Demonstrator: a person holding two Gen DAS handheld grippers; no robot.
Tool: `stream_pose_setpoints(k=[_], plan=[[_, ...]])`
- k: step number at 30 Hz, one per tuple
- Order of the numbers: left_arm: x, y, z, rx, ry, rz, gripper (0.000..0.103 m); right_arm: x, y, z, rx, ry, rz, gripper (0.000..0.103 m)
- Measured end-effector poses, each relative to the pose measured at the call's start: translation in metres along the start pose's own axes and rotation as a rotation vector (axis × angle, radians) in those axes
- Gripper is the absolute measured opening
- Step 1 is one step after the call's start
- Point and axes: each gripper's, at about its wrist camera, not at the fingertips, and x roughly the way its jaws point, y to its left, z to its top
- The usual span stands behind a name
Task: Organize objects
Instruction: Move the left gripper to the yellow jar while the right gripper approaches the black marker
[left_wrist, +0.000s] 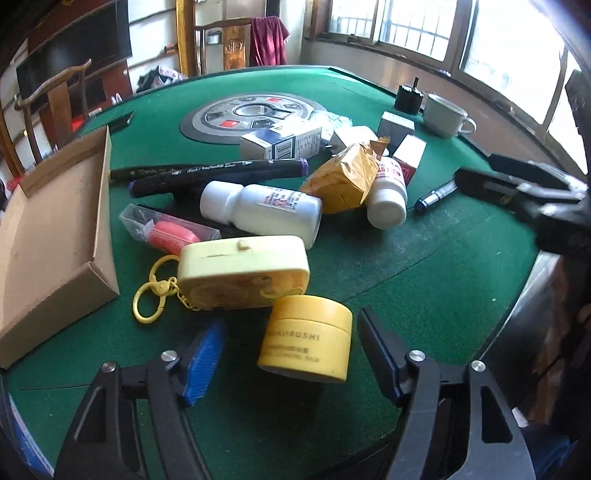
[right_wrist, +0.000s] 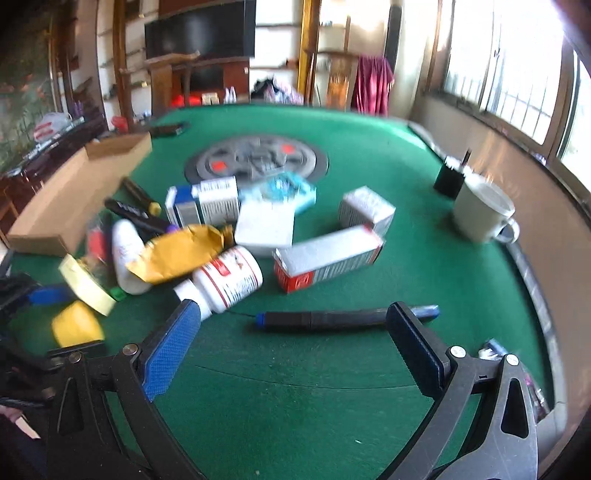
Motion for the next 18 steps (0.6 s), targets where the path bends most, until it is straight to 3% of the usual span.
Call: stream_pose_setpoints(k=[3, 8, 11, 13, 16, 18], plan=[[0.001, -0.008, 0.000, 0.027, 0.004, 0.009, 0.071, -0.006, -0.009, -0.001, 0.042, 0.002, 0.070, 0.102], [0.006, -0.020, 0.006, 0.063, 0.010, 0.014, 0.071, -0.009, -0.024, -0.003, 0.110, -0.027, 0.026, 0.102], [0.010, -0.025, 0.012, 0.077, 0.008, 0.012, 0.071, -0.005, -0.038, -0.003, 0.159, 0.005, 0.067, 0.102], [0.014, -0.027, 0.018, 0.079, 0.007, 0.006, 0.071, -0.004, -0.046, -0.004, 0.193, 0.006, 0.099, 0.098], [0.019, -0.023, 0.026, 0.066, 0.005, 0.010, 0.071, -0.001, -0.055, -0.005, 0.232, 0.023, 0.072, 0.094], [0.018, -0.016, 0.027, 0.042, 0.004, 0.015, 0.067, -0.001, -0.065, -0.006, 0.273, 0.032, 0.115, 0.090]])
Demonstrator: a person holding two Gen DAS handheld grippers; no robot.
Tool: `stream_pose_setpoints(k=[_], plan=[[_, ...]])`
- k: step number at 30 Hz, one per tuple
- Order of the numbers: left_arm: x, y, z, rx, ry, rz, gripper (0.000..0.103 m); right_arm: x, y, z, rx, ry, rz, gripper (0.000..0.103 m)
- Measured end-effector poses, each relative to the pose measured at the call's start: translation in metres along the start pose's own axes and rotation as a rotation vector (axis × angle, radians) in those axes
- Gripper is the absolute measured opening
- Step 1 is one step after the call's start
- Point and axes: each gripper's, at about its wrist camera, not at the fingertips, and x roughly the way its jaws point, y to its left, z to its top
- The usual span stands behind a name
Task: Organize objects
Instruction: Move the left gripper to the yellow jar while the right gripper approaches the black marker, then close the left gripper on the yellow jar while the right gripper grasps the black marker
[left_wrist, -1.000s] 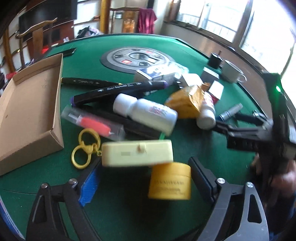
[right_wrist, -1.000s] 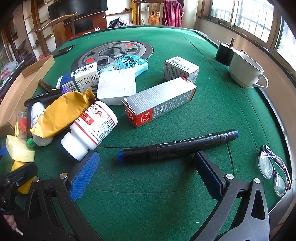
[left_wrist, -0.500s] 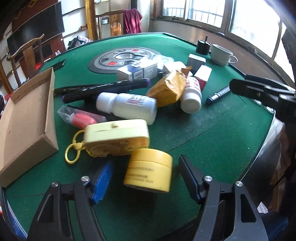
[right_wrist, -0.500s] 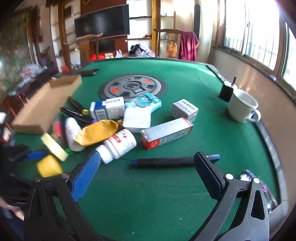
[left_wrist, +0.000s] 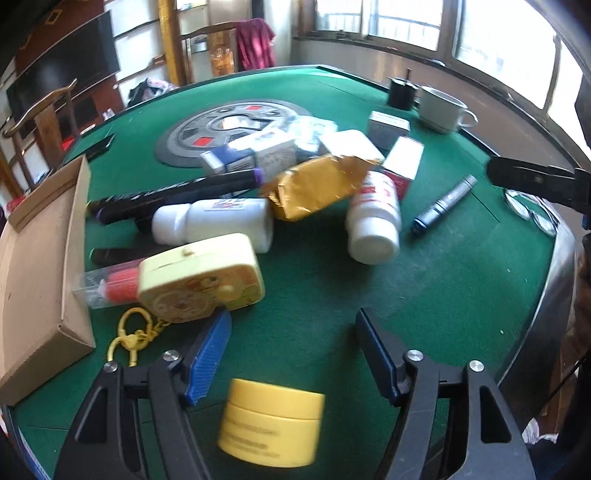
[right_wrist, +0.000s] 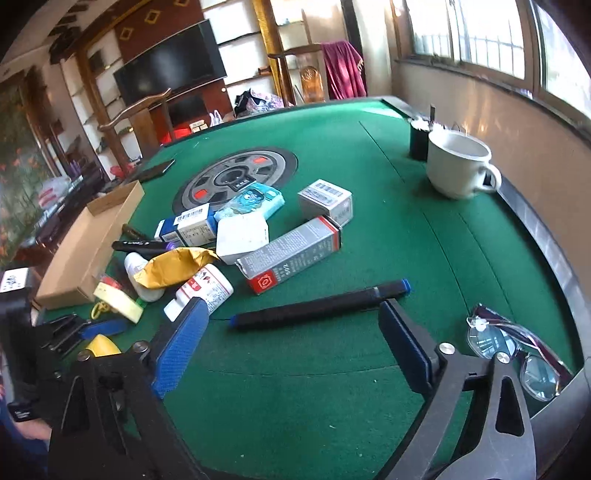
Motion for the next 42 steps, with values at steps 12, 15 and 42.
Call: stream_pose_setpoints(k=[12, 15, 42], plan=[[-0.019, 0.034, -0.017, -0.083, 0.011, -0.028, 0.058, 0.012, -0.062, 0.010, 0.225, 0.114, 0.096, 0.072], [-0.020, 0.040, -0.017, -0.103, 0.012, -0.028, 0.057, 0.018, -0.055, 0.010, 0.224, 0.133, 0.115, 0.072], [-0.019, 0.035, -0.024, -0.033, -0.003, 0.035, 0.062, 0.069, 0.014, 0.006, -0.297, 0.221, -0.147, 0.016]])
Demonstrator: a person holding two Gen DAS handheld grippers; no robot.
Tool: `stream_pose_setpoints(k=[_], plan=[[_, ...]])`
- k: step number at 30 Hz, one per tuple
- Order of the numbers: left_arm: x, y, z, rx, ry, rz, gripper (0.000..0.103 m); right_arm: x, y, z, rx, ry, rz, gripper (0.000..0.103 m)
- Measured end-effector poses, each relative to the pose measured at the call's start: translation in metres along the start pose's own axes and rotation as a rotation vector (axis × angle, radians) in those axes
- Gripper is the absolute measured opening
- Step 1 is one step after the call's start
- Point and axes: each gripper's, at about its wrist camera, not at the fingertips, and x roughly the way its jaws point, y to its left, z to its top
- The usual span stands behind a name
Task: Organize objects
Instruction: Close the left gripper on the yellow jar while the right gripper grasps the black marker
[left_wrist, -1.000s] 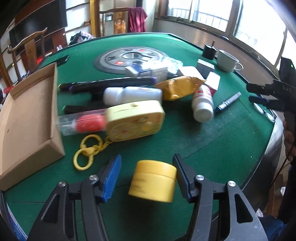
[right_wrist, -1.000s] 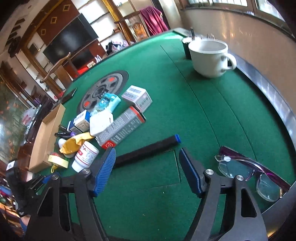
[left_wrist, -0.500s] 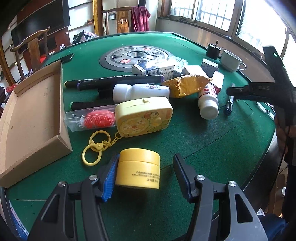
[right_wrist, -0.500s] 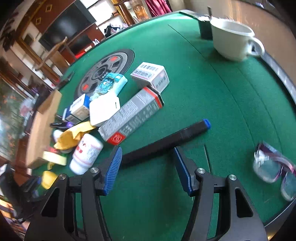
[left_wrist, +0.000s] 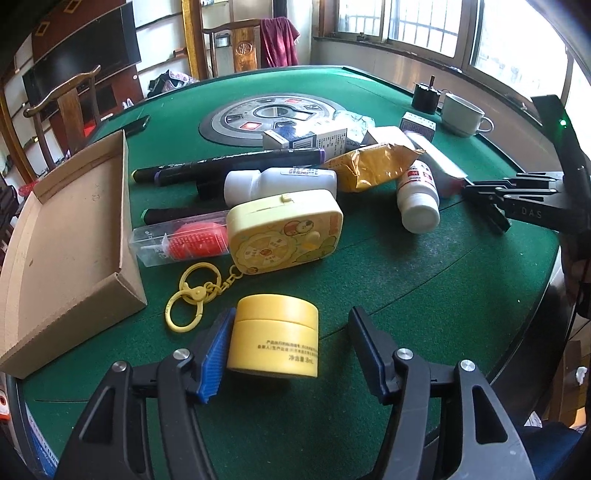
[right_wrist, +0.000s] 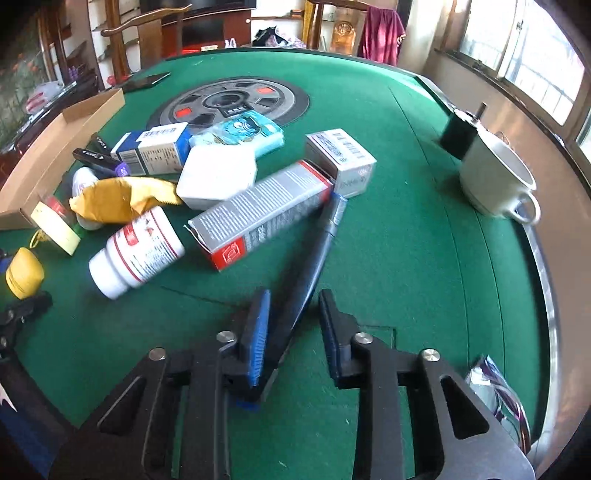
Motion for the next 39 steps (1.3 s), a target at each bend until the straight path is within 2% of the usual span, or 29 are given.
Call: stream_pose_setpoints(k=[7, 12, 15, 16, 17, 18, 24, 32, 39], plan=[[0.000, -0.001, 0.000, 0.003, -0.002, 0.005, 0.062, -0.002, -0.003, 0.000, 0.047, 0.008, -0.024, 0.015], [0.000, 0.000, -0.001, 0.010, -0.012, 0.003, 0.064, -0.004, 0.003, -0.004, -0.018, -0.011, -0.029, 0.015], [0.001, 0.001, -0.001, 0.008, -0.012, -0.002, 0.065, -0.004, 0.001, -0.003, 0.001, -0.013, -0.024, 0.015], [0.000, 0.001, -0.001, 0.008, -0.015, -0.004, 0.061, -0.005, 0.002, -0.004, 0.009, -0.014, -0.023, 0.015], [-0.002, 0.000, -0.002, 0.012, -0.026, -0.005, 0.043, -0.005, 0.002, -0.004, 0.010, -0.021, -0.021, 0.014], [-0.003, 0.001, -0.001, 0.008, -0.032, -0.012, 0.039, -0.006, 0.003, -0.006, 0.011, -0.034, -0.016, 0.014], [-0.005, 0.005, 0.001, -0.037, -0.037, -0.070, 0.039, -0.014, -0.010, -0.017, 0.093, -0.046, 0.048, 0.014], [-0.027, 0.008, 0.008, -0.080, -0.096, -0.105, 0.039, -0.045, -0.027, -0.033, 0.182, -0.113, 0.095, 0.014], [-0.054, 0.030, 0.013, -0.133, -0.158, -0.091, 0.040, -0.081, -0.017, -0.023, 0.171, -0.201, 0.135, 0.014]])
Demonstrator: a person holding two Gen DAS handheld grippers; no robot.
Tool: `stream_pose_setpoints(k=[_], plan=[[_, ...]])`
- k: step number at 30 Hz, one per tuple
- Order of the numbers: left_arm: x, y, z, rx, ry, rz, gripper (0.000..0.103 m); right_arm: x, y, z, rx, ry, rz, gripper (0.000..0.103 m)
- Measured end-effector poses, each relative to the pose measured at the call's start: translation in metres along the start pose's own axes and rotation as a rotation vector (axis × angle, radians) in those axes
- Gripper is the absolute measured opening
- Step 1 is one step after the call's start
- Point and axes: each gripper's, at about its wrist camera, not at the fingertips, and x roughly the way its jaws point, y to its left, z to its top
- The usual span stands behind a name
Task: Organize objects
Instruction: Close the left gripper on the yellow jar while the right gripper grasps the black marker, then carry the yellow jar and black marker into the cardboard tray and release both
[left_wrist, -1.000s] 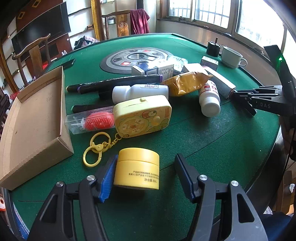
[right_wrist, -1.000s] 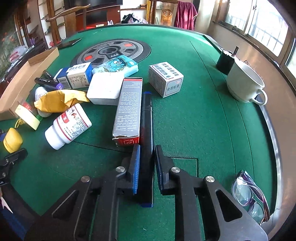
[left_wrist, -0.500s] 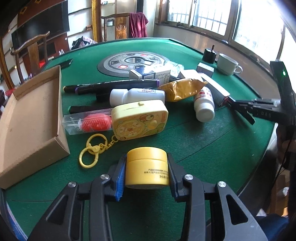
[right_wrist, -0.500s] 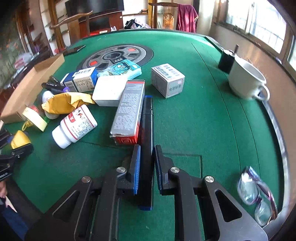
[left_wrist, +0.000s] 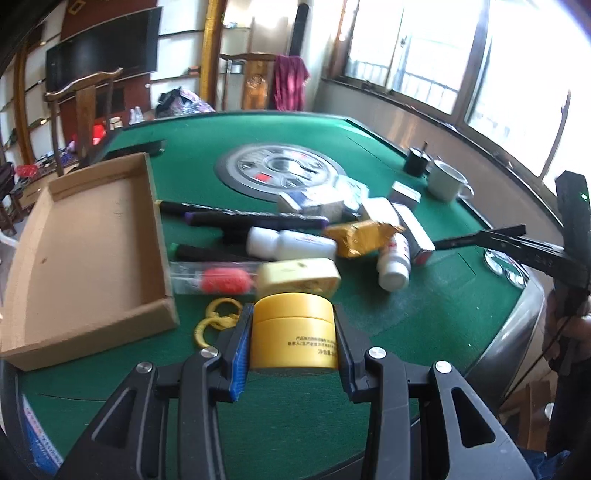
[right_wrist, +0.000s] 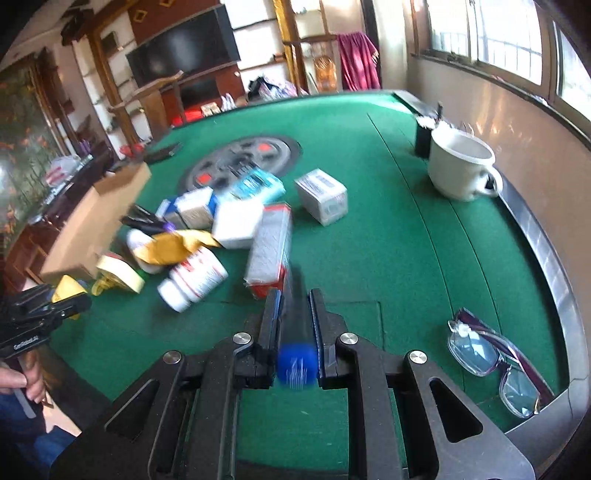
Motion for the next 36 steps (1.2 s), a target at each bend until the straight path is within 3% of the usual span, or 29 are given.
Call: stream_pose_setpoints(k=[14, 21, 29, 32, 36], plan=[[-0.027, 0.053, 0.008, -0.100, -0.068, 0.042, 0.040, -0.025, 0.058, 0.030, -0.103, -0.083, 0.051, 0.014], [-0.041, 0.116, 0.027, -0.213, -0.112, 0.140, 0.040, -0.022, 0.128, 0.061, -0.207, -0.102, 0.195, 0.014], [-0.023, 0.178, 0.056, -0.308, -0.111, 0.235, 0.039, 0.023, 0.230, 0.103, -0.282, -0.076, 0.315, 0.014], [0.007, 0.196, 0.069, -0.350, -0.079, 0.251, 0.039, 0.063, 0.270, 0.121, -0.290, -0.021, 0.313, 0.014], [0.041, 0.213, 0.079, -0.415, -0.034, 0.208, 0.039, 0.120, 0.302, 0.144, -0.274, 0.066, 0.279, 0.014]])
